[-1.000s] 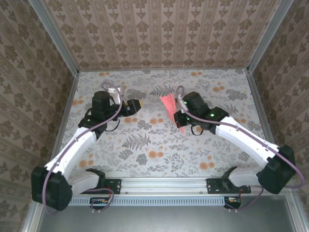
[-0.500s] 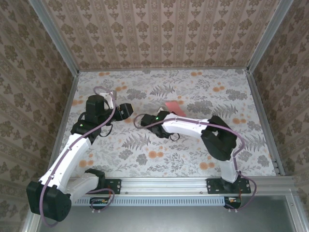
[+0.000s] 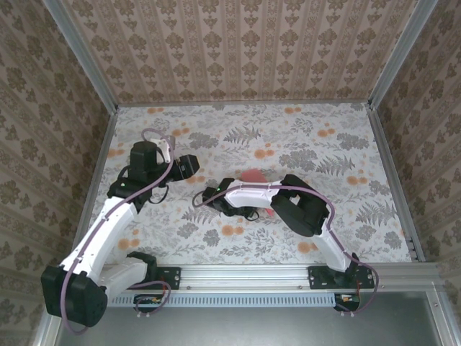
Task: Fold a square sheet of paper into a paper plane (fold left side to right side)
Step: Turn over the paper at the center of the table.
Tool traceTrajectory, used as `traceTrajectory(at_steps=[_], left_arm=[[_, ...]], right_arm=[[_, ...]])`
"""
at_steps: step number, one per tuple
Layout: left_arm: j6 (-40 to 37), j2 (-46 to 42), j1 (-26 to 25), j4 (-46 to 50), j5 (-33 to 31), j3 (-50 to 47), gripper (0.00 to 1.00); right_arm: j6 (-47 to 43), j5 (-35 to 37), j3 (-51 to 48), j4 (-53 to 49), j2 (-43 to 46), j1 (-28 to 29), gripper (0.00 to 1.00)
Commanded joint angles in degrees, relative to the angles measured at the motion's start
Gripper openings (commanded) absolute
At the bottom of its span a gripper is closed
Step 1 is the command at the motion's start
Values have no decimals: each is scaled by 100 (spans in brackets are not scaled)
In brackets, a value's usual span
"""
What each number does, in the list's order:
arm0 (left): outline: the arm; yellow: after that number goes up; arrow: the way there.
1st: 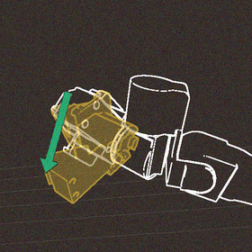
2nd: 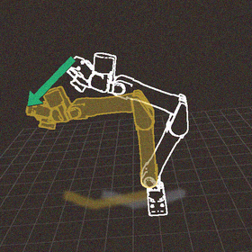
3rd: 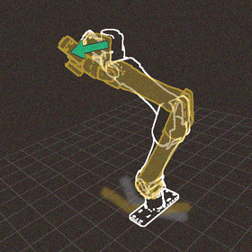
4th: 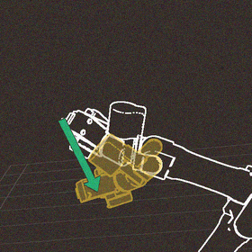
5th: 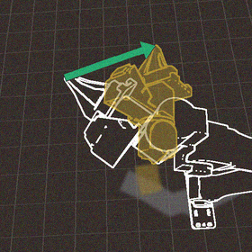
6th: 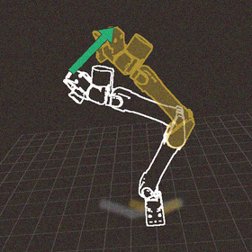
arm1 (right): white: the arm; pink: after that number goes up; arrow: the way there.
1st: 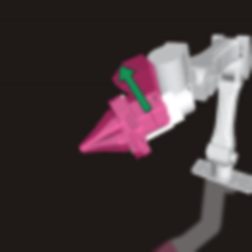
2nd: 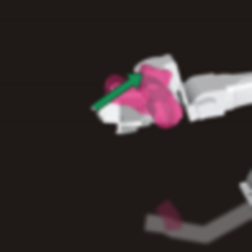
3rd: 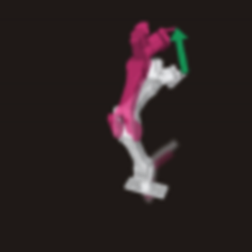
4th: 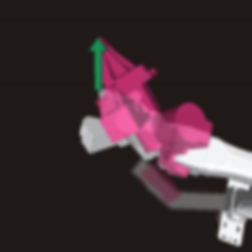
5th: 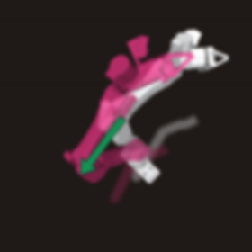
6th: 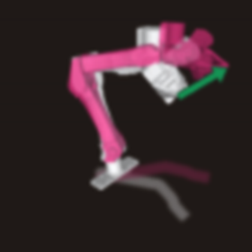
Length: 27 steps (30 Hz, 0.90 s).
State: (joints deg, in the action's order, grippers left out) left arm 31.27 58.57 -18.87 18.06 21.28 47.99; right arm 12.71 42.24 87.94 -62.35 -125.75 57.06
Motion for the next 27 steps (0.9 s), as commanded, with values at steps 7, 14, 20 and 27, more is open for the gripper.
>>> traceTrajectory(at_steps=[7,14,20,27], left_arm=[[353,408,77,-210,722,-191,71],[994,1237,-113,-1529,1420,-644,68],[1495,2332,-686,-2663,1666,-567,68],[1672,3515,-1438,-3073,1622,96,67]], right_arm=[[173,-2150,-293,402,1135,-145,52],[439,-3039,-1442,1412,2751,-743,60],[787,-4029,-2903,2998,4315,-1846,72],[1100,-4625,-3924,4067,5337,-2662,82]])
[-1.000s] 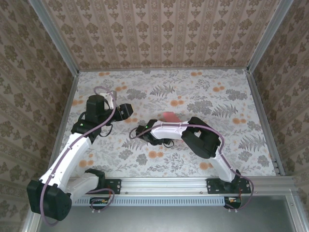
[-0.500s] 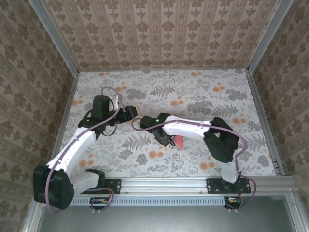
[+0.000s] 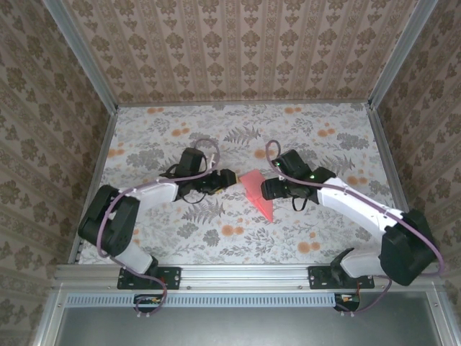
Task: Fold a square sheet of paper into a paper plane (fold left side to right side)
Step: Fold the wing for the fifth time at the center of the table.
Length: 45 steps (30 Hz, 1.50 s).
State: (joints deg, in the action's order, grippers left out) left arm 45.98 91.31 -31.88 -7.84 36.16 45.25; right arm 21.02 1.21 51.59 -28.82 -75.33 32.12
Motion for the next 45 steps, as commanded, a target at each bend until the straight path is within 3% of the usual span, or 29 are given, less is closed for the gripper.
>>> traceTrajectory(at_steps=[1,5,13,20,24,30,35,38,45], left_arm=[[206,402,-213,-482,132,481,67],[295,1024,-369,-632,171,813,64],[-101,1638,-424,-144,110,1406,55],[-412,1672,-403,87,110,1537,17],[-553,1595,-307,28,110,1421,6],[-883,1445,-162,-215,437,1259,1],[-1238,1390,-69,-302,787,1175,0],[-1365,1342,-14,-409,955,1074,0],[-1745,1241,24,-429,1310,882,0]], right_arm=[[340,-620,-455,861,416,-274,85],[618,-952,-1035,1396,848,-687,100],[728,-1518,-1474,1701,1248,-1277,100],[1000,-1773,-1736,2132,1232,-1582,100],[1062,-2012,-1861,2496,1153,-1721,100],[1013,-1763,-1974,3039,1118,-1766,100],[616,-2048,-1581,2953,852,-1766,100],[434,-2433,-1175,2631,463,-1775,100],[369,-3673,-945,3222,-528,-2054,90]])
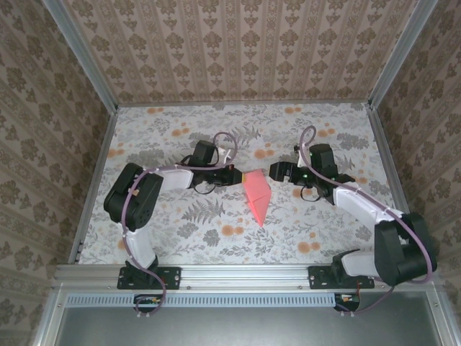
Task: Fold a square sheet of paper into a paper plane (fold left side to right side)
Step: Fold the wing for the fifth time at the center of the table.
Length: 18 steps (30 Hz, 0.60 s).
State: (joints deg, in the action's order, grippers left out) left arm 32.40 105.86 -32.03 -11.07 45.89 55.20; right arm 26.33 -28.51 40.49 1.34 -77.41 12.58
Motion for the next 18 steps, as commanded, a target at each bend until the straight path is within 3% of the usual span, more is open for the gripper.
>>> traceTrajectory(at_steps=[1,5,18], left_arm=[[-446,-224,48,-90,360,-136,0],[-599,-229,74,-93,467,-213,0],[-721,-271,118,-202,563,-376,0]], right_arm=[[-217,-826,233,216,-526,-132,87],[-392,-1321,457,210,-1088,-168,78],[-196,-2051,432,1000,-2185,-78,70]])
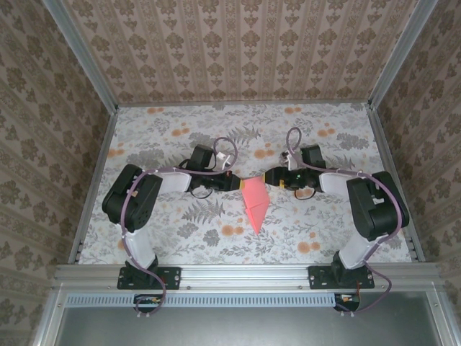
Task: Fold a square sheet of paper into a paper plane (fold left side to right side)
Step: Fold the wing for the fifth time at the center of the table.
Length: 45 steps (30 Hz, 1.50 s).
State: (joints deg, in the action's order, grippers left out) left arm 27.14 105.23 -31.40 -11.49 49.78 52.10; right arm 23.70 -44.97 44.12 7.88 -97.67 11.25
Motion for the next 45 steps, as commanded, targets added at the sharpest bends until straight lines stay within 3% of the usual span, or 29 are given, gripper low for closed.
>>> traceTrajectory(at_steps=[1,15,26,36,40,43,45], left_arm=[[-187,-205,56,-179,179,-71,0],[-228,-197,47,-337,303,-156,0],[-266,-46,64,-280,201,-122,0],[-303,58,81,-214,151,-98,0],[-281,81,81,-223,176,-90,0],[-292,5,81,-180,113,-65,11],[-350,-99,90,-20,-57,-23,27]], right_arm=[[65,-407,79,354,-217,83,70],[208,-834,-55,992,-748,220,68],[-45,-892,-61,616,-471,215,48],[-202,-776,-69,296,-218,215,39],[-255,-764,-46,187,-183,216,28],[-297,-683,-10,6,-149,214,11],[-268,-544,22,-163,-90,219,5]])
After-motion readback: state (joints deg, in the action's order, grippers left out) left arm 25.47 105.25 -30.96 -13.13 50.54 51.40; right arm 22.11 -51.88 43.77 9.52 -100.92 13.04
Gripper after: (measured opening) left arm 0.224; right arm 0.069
